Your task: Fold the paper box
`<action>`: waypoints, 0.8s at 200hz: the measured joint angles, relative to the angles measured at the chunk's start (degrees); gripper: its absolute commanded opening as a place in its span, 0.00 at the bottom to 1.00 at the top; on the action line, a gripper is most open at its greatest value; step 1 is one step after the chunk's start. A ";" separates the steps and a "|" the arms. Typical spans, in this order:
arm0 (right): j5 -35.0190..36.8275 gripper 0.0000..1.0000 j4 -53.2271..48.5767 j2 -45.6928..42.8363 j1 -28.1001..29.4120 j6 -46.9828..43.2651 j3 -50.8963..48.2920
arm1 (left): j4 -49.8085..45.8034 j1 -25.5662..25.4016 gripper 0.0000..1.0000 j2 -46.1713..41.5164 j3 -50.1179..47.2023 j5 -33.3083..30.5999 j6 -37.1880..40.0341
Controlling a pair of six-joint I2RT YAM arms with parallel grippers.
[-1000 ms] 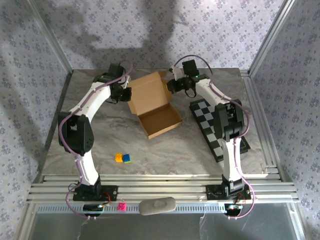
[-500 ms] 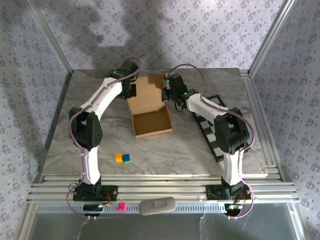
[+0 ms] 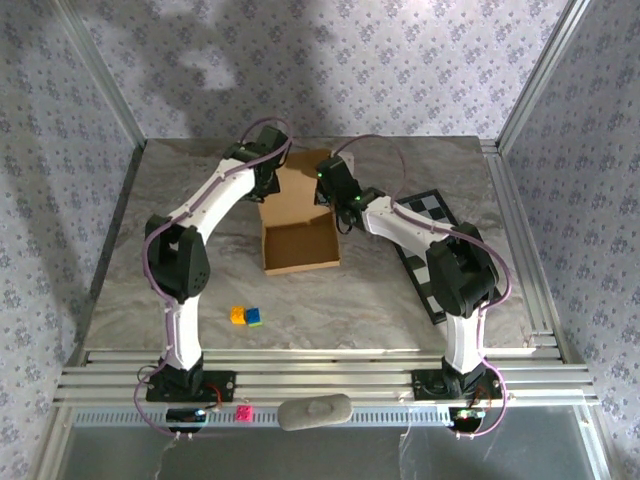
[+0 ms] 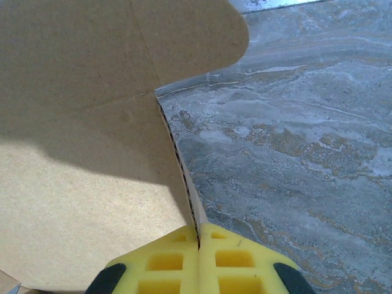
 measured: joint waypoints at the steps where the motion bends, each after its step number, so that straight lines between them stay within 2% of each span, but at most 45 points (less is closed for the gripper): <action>1: 0.00 0.00 -0.04 0.00 0.00 0.09 0.00 | 0.09 -0.02 0.00 -0.02 -0.07 -0.07 -0.02; 18: -0.68 0.00 -1.27 -0.04 -0.13 1.73 0.00 | 1.44 -0.76 0.00 -0.98 -2.03 -1.51 -0.09; 32: -2.56 0.08 -2.73 -0.24 -0.63 3.45 0.02 | 3.52 -1.33 0.00 -2.51 -4.81 -2.78 0.37; 66: -10.95 0.17 -7.52 -0.96 -3.98 7.02 1.66 | 10.01 -3.48 0.00 -7.56 -13.11 -6.21 4.22; 96: -16.70 0.31 -10.73 -3.93 -6.84 8.13 2.01 | 16.09 -5.20 0.00 -10.56 -18.93 -9.05 8.85; 104: -17.97 0.39 -11.56 -5.14 -7.34 8.28 2.23 | 17.44 -5.38 0.00 -10.95 -19.96 -9.53 9.86; 139: -22.67 0.58 -14.34 -10.40 -8.70 8.09 3.96 | 22.21 -5.40 0.00 -13.14 -23.87 -10.67 13.40; 160: -24.52 0.63 -16.85 -12.07 -10.58 8.50 6.27 | 24.11 -5.44 0.00 -13.44 -24.52 -11.28 14.84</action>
